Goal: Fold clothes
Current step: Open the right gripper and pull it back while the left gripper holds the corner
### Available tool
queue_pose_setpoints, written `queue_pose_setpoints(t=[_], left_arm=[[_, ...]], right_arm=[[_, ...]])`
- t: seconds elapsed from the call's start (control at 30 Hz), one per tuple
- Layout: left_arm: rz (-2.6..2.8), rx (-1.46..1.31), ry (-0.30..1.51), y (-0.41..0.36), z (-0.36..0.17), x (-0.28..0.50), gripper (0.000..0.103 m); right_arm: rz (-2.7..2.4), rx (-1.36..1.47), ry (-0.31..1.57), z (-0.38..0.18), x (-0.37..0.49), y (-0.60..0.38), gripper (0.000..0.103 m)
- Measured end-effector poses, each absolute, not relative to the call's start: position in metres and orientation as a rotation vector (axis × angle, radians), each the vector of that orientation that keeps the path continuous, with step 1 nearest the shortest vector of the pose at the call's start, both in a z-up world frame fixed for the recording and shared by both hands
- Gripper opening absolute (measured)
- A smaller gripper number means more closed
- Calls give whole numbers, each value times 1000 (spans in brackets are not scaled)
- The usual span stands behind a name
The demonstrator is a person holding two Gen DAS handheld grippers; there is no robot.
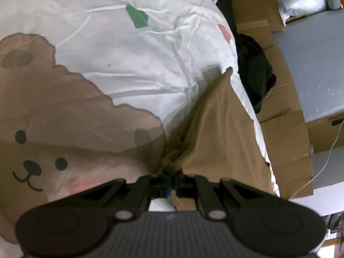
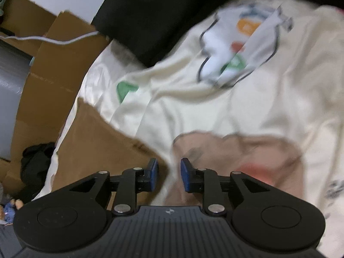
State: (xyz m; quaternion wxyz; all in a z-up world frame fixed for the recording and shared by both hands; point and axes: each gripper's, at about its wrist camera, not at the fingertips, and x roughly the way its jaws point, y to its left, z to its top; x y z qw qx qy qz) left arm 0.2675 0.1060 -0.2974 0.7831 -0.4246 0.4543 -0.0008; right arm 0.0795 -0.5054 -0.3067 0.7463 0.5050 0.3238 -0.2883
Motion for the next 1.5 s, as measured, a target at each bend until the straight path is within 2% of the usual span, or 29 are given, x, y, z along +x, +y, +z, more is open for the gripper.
queue_pose_setpoints(t=[0.2,0.5,1.0,1.23,1.5], left_arm=[[-5,-927,961,104,-294,264,4],[-34,-893,952,96,-277,270,4],[-111,-897,951,87,-258,282,4],[-139,-912,945,84,-249,284,4],[-187,-957,921,76,-237,288,4]], right_arm=[[-645,1083,680,-291,75,-517,29],[-489,972,668,-260,115,-492,32],[-120,632,756,-241,180,-375,33],[59,483,757,-224,194,-317,40],[208,331,760,-212,194,-253,41]])
